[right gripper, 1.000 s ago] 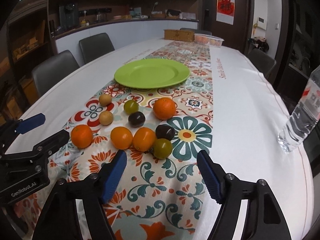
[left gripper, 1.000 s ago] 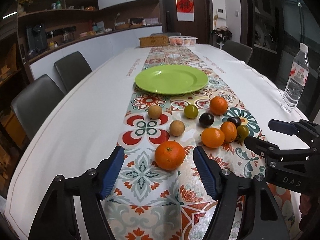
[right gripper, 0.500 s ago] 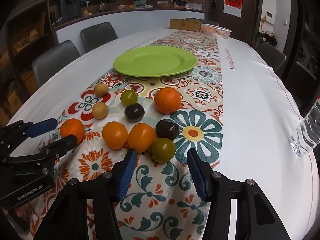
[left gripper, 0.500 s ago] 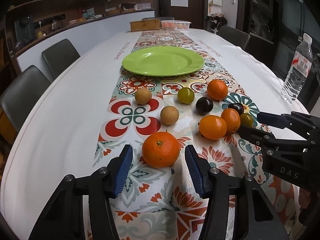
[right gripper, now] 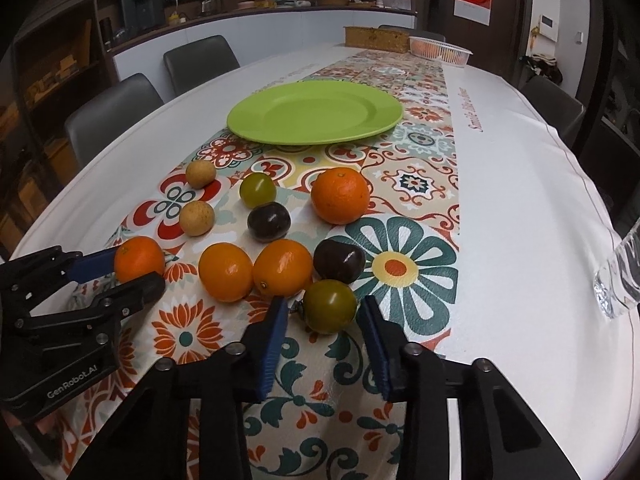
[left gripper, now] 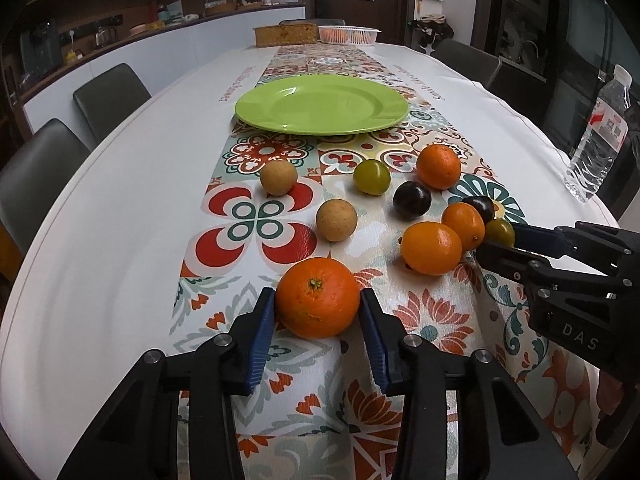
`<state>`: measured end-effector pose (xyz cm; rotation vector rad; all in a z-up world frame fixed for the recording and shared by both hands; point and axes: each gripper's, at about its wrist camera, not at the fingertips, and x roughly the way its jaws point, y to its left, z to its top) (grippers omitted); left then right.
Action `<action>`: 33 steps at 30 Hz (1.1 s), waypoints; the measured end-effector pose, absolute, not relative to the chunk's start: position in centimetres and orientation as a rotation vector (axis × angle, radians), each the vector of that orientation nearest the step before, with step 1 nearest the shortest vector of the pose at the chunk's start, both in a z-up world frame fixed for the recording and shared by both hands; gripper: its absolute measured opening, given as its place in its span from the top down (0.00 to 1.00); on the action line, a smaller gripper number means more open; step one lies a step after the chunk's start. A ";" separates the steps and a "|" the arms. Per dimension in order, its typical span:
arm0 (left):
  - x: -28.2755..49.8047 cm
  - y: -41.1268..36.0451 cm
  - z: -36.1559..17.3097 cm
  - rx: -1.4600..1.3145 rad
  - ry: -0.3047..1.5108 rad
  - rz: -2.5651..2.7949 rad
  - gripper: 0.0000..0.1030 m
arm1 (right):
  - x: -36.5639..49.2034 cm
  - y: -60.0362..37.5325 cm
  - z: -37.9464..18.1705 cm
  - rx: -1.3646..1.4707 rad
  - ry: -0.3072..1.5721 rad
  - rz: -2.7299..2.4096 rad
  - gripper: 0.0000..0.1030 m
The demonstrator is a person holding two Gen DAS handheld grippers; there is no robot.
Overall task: Organize fruits
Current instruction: 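Close the left gripper on the large orange while the right gripper grasps the green plum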
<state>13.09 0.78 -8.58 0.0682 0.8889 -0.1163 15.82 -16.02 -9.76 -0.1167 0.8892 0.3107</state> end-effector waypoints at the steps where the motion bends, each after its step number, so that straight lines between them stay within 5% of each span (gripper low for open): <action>1: 13.1 0.8 -8.6 0.072 0.888 -0.116 0.60 | 15.9 -16.0 -9.8 -0.118 0.890 0.311 0.66; 33: 12.1 0.2 -1.3 0.088 0.712 -0.164 0.61 | 14.1 -16.0 -3.7 -0.065 0.757 0.388 0.67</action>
